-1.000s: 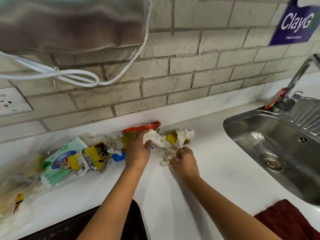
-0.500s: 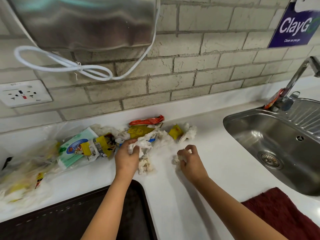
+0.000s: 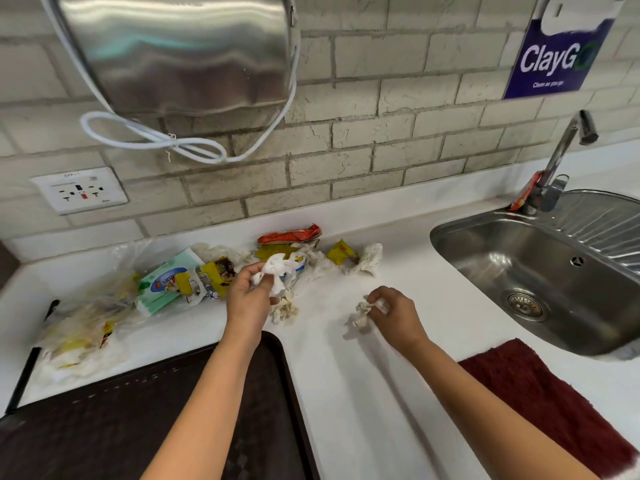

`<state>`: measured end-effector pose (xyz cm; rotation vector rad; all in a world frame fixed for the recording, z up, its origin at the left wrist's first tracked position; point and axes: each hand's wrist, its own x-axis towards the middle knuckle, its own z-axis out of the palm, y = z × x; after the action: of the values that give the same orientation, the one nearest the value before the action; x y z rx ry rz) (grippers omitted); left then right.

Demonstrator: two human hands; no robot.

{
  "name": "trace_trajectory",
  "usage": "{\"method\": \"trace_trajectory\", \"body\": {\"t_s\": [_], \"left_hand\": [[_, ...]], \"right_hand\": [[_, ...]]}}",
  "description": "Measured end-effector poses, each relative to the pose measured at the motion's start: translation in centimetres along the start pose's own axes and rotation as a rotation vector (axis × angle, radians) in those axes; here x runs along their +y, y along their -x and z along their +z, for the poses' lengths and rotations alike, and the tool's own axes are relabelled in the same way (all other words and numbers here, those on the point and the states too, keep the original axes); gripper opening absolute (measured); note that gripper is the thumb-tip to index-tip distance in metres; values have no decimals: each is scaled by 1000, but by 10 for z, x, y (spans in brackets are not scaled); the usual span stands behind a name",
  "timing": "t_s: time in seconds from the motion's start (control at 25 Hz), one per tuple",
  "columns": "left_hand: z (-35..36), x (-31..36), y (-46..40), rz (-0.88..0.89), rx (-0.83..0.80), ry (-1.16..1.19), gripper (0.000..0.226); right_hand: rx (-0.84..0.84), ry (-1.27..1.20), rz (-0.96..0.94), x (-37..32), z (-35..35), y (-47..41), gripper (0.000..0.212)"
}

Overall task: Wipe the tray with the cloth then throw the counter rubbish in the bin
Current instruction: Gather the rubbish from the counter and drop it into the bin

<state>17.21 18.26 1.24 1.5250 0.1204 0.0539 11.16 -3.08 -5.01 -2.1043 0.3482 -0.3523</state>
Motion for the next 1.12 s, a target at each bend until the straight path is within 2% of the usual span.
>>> {"method": "trace_trajectory", "body": {"t_s": [0.12, 0.28, 0.4, 0.52, 0.64, 0.76, 0.88, 1.12], "left_hand": [[21, 3, 34, -20, -132, -58, 11], [52, 4, 84, 6, -251, -75, 15], [72, 6, 128, 8, -291, -83, 16], [85, 6, 175, -39, -331, -56, 10], [88, 2, 230, -157, -422, 18, 16], [85, -17, 291, -288, -504, 19, 23], [81, -56, 338, -440, -500, -36, 23], [72, -159, 383, -772, -417, -198, 19]], "right_hand": [[50, -186, 0, -11, -27, 22, 29], [84, -333, -26, -18, -67, 58, 20], [104, -371, -24, -16, -97, 91, 20], [116, -283, -49, -8, -125, 124, 18], [45, -275, -67, 11, -147, 165, 26], [-60, -417, -30, 38, -172, 202, 27], [-128, -476, -25, 74, -185, 226, 34], [-32, -577, 144, 146, -165, 298, 40]]}}
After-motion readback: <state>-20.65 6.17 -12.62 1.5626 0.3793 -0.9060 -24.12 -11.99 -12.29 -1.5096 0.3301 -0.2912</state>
